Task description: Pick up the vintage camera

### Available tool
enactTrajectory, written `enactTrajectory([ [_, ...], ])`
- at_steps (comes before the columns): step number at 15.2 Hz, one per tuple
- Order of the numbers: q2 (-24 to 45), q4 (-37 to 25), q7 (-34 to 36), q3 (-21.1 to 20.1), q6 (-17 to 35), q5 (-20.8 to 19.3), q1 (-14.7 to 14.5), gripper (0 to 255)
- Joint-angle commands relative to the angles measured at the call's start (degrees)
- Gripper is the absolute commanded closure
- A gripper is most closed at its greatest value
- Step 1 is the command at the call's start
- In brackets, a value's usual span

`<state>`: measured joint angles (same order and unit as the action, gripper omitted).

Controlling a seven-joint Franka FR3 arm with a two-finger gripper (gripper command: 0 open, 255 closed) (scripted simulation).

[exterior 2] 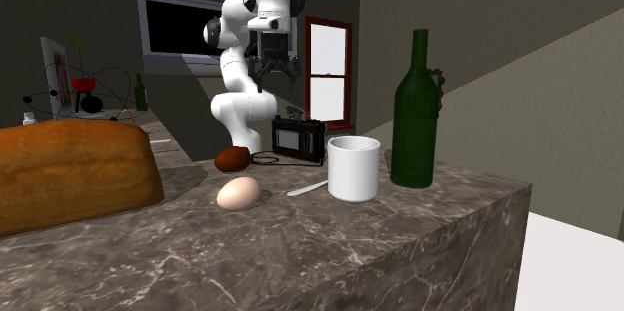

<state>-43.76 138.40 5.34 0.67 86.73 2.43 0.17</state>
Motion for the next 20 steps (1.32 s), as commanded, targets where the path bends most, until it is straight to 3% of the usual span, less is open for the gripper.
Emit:
enactTrajectory([
  [1,0.0,0.0,0.0,0.0,0.0,0.0,0.0,0],
  [5,-6.6,11.3,-23.6,6.7,16.2,1.7,-9.5,0],
  [6,-7.3,12.5,-26.4,7.7,17.9,1.9,-10.8,0],
  [15,-7.1,18.2,-27.2,8.2,23.7,1.7,-10.6,0],
  [16,-7.1,18.3,-27.3,8.2,23.8,1.7,-10.6,255],
  [20,-7.3,18.3,-27.3,8.2,23.7,1.7,-10.5,255],
])
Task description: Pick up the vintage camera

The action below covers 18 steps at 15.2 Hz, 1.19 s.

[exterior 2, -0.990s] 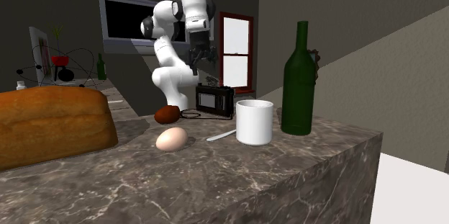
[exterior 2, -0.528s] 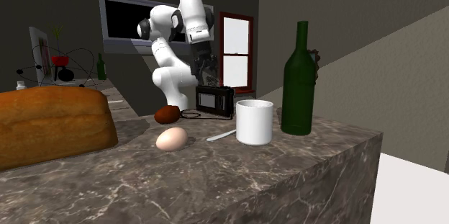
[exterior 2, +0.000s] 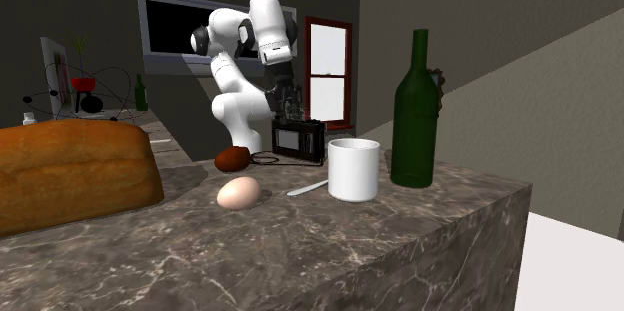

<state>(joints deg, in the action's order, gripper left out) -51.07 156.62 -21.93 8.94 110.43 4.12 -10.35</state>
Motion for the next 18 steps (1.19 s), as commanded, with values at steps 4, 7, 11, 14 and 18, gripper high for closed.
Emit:
enactTrajectory([
  [4,0.0,0.1,0.0,0.0,0.0,-0.1,0.0,255],
  [7,0.0,-1.4,0.3,-0.2,-1.5,0.1,-0.1,255],
  [11,0.0,-4.5,0.8,-0.4,-4.6,0.1,-0.3,255],
  [14,0.1,-6.8,1.1,-0.6,-6.8,0.2,-0.4,255],
  [18,0.4,-10.1,1.6,-0.8,-9.7,0.3,-0.5,255],
])
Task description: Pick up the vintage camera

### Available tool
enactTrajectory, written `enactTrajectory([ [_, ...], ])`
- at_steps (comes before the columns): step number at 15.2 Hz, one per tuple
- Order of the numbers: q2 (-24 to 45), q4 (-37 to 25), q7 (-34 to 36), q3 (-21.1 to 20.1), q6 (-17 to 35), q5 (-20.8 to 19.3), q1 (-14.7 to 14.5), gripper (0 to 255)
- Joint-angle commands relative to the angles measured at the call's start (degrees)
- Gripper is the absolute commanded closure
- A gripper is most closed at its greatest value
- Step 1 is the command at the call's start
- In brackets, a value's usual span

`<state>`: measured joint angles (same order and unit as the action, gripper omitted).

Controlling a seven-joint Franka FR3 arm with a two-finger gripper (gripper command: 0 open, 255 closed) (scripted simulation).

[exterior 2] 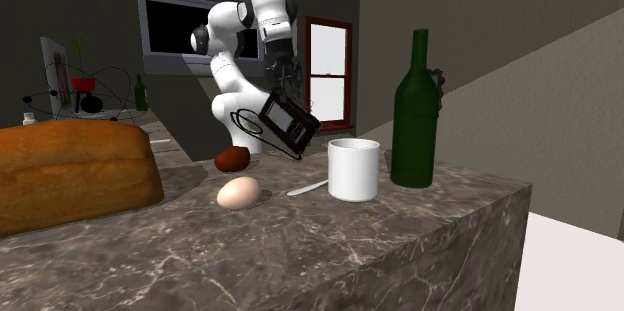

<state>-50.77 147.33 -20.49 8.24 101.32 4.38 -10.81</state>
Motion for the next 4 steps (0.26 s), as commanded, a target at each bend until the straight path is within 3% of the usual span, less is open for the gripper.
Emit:
enactTrajectory([
  [1,0.2,-1.6,0.2,-0.1,-1.3,0.1,-0.1,255],
  [4,0.3,-2.6,0.4,-0.2,-2.1,0.1,-0.1,255],
])
